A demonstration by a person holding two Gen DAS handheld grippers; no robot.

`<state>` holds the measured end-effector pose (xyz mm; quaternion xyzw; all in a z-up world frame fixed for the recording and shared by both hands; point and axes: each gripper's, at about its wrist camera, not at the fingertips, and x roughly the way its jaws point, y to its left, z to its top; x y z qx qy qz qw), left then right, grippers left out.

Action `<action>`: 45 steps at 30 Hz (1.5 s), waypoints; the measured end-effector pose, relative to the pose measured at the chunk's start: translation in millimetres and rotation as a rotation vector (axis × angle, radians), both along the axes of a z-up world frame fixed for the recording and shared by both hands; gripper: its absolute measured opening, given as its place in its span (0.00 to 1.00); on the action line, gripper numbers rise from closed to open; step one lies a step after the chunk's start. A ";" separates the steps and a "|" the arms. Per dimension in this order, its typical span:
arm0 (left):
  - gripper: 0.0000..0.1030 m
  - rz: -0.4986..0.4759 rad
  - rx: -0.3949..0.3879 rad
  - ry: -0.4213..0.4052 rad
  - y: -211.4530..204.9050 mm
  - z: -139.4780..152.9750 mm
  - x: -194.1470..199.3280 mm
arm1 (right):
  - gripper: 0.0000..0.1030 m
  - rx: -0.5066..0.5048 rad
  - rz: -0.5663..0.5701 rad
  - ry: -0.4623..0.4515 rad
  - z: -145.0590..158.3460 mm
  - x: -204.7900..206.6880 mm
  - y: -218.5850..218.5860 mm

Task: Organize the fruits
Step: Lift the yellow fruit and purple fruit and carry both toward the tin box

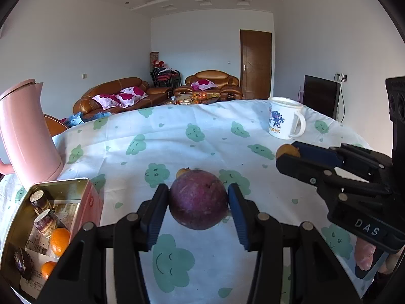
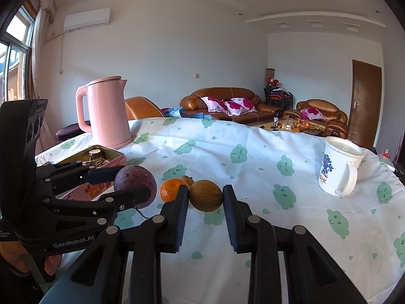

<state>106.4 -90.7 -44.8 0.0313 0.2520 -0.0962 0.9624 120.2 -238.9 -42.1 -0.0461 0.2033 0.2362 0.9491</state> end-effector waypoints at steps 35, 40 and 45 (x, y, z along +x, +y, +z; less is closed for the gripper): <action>0.49 0.054 0.026 -0.192 0.2 13.5 -34.1 | 0.29 0.047 0.010 -0.129 7.5 -25.1 -5.7; 0.49 0.060 0.028 -0.199 0.6 14.3 -36.2 | 0.29 0.043 0.010 -0.133 7.7 -27.0 -4.6; 0.49 0.072 0.037 -0.214 3.0 15.8 -39.1 | 0.29 0.037 0.004 -0.139 7.5 -29.8 -2.1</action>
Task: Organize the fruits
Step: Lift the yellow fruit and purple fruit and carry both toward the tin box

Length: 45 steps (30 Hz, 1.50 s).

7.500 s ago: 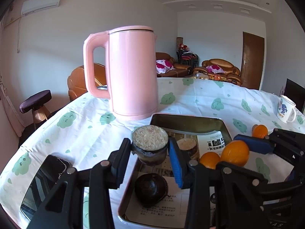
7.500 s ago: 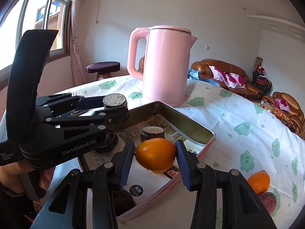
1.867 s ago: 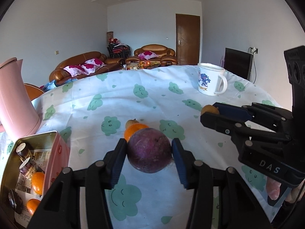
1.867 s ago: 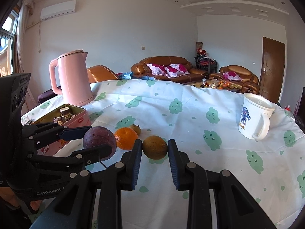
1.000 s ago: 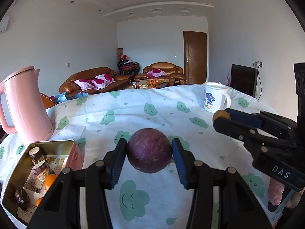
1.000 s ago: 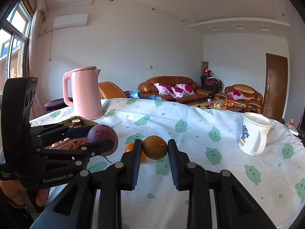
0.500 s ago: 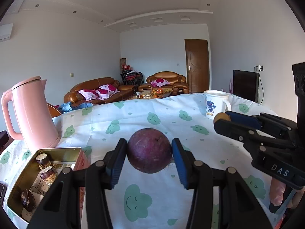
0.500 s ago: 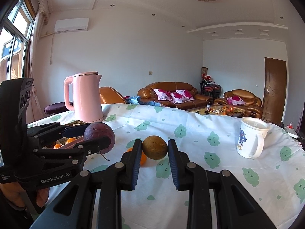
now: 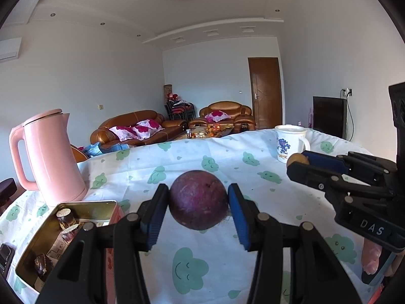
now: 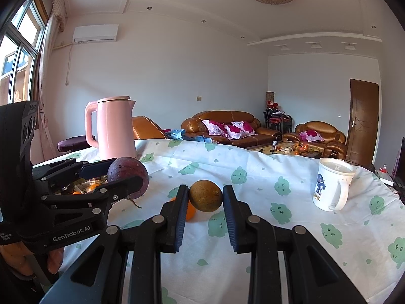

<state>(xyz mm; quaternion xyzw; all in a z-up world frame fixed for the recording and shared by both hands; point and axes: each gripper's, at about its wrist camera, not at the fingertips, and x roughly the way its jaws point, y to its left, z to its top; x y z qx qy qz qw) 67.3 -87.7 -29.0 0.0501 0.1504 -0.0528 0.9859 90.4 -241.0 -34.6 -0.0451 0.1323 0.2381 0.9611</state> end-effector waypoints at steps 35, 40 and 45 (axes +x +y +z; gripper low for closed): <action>0.49 0.156 -0.031 0.003 72.6 12.4 -11.3 | 0.29 -0.077 0.172 -0.016 30.8 0.3 89.5; 0.49 0.189 -0.036 0.014 88.1 13.9 -11.9 | 0.29 -0.096 0.207 -0.017 33.8 2.4 108.9; 0.49 0.228 -0.048 0.023 105.3 14.0 -13.1 | 0.29 -0.108 0.240 -0.013 35.3 3.0 125.1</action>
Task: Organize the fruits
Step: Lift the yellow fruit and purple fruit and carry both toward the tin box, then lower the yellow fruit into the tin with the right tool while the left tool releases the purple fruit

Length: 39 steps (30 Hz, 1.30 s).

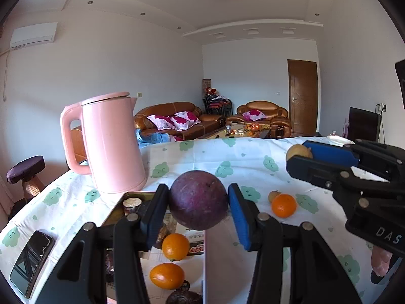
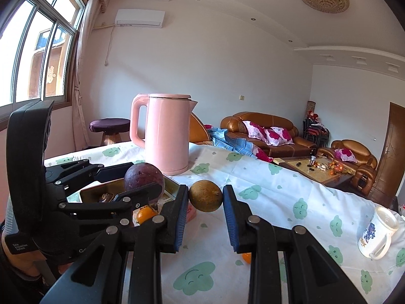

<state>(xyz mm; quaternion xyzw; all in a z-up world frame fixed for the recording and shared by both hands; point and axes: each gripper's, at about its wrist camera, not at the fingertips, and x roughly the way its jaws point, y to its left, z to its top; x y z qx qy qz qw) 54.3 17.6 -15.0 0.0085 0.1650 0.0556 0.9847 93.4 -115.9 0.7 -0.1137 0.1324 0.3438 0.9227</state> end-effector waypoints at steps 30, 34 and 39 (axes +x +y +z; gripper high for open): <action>0.49 0.140 -0.028 0.084 75.0 -16.5 -3.0 | 0.29 -0.069 0.140 0.040 -14.2 6.9 88.1; 0.49 0.146 -0.032 0.102 83.1 -20.1 -0.2 | 0.29 -0.074 0.152 0.061 -19.7 9.7 97.9; 0.49 0.151 -0.039 0.126 90.9 -24.5 4.0 | 0.29 -0.091 0.165 0.075 -24.3 9.6 108.3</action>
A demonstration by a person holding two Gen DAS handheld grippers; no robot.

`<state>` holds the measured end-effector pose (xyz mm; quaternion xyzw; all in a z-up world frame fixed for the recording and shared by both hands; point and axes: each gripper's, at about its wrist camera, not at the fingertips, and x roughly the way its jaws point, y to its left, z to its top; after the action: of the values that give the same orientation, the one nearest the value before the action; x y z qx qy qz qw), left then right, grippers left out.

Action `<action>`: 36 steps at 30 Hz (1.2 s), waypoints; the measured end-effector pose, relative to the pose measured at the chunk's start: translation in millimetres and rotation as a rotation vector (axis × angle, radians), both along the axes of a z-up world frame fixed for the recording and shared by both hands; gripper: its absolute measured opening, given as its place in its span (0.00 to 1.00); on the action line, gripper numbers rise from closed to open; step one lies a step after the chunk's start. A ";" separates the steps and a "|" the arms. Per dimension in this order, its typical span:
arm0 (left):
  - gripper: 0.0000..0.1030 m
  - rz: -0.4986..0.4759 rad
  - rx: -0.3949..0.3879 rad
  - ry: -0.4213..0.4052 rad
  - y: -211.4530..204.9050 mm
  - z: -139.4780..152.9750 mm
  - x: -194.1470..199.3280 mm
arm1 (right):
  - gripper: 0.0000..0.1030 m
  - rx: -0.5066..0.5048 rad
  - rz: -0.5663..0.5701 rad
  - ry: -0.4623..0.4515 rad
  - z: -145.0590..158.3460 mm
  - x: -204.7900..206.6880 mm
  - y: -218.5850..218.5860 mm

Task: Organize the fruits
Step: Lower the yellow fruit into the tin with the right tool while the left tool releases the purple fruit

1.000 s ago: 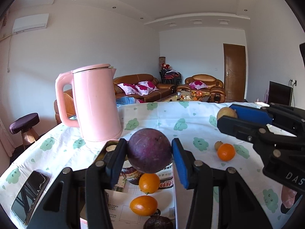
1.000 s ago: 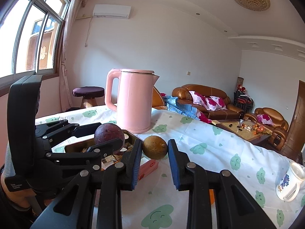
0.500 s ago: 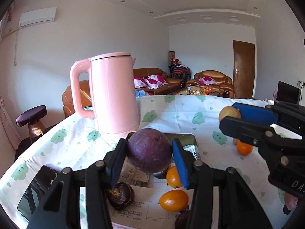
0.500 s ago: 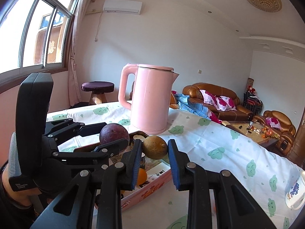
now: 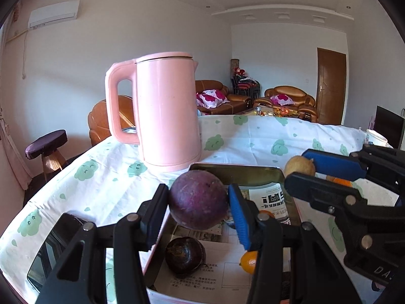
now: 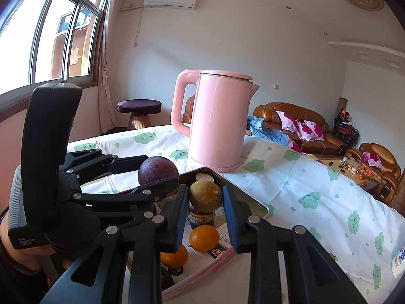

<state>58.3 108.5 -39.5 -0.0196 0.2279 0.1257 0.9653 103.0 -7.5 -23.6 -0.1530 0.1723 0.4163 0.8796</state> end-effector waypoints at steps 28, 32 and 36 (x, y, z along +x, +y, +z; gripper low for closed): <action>0.49 -0.009 -0.011 0.068 10.8 -9.1 6.0 | 0.29 -0.048 0.037 0.196 -36.0 21.5 20.5; 0.53 0.004 -0.008 0.070 10.7 -9.0 6.1 | 0.32 -0.058 0.030 0.204 -39.5 23.8 20.3; 0.68 0.024 -0.032 0.045 14.0 -3.8 1.2 | 0.54 -0.035 -0.008 0.196 -34.3 26.6 9.6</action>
<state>59.5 122.5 -43.3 -0.0347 0.2512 0.1340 0.9580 129.6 2.0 -57.9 -0.1261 0.2652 0.4226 0.8574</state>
